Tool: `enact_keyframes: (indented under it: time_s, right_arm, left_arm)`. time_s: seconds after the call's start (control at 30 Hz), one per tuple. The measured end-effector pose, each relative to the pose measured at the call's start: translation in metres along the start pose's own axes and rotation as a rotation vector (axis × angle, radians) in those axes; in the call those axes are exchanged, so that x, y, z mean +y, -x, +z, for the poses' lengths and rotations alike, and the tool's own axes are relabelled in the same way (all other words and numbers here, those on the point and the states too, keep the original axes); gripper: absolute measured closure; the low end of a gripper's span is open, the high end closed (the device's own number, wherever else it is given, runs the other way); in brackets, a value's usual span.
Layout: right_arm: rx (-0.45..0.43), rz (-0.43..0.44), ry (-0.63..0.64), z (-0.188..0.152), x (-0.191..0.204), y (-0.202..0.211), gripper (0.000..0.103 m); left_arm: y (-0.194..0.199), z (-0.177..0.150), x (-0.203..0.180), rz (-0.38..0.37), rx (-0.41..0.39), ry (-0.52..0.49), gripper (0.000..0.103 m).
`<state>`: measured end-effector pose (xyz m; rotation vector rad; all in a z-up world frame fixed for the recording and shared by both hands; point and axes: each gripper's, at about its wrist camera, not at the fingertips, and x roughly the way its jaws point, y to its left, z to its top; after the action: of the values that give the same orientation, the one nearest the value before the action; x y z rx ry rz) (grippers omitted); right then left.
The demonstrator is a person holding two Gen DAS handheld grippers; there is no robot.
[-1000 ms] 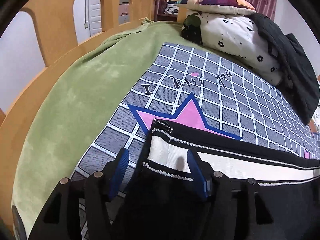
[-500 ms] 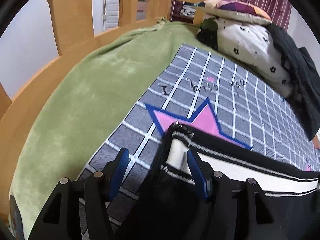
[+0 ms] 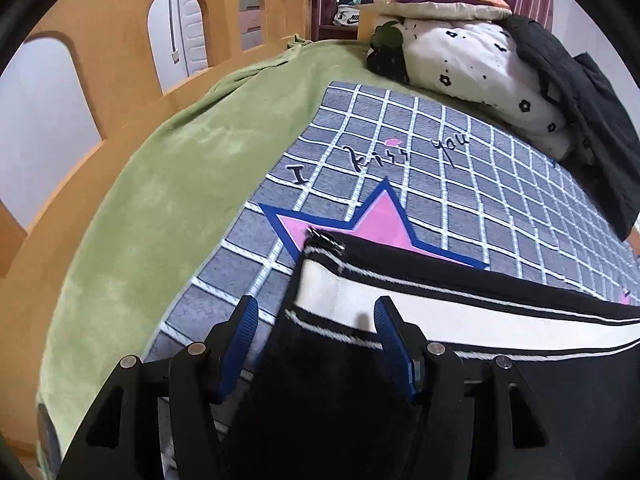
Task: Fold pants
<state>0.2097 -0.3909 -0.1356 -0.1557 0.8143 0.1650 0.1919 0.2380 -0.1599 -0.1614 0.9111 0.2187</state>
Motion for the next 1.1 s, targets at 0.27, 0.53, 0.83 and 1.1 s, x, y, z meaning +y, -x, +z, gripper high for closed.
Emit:
enact_keyframes:
  time_s: [0.27, 0.53, 0.83, 1.1]
  right_arm:
    - [0.101, -0.069, -0.075, -0.025, -0.041, -0.042, 0.057]
    - [0.098, -0.148, -0.058, -0.021, -0.032, -0.047, 0.058]
    - [0.102, -0.192, -0.049, -0.028, -0.022, -0.041, 0.056]
    - [0.093, -0.153, -0.135, -0.028, -0.031, -0.037, 0.055]
  left_arm:
    - [0.004, -0.006, -0.017, 0.017, -0.029, 0.010, 0.043]
    - [0.004, 0.002, -0.038, -0.057, -0.081, -0.029, 0.034]
    - [-0.028, 0.017, 0.000, -0.021, -0.069, 0.050, 0.079]
    - [-0.048, 0.020, 0.000, -0.010, -0.039, 0.013, 0.077]
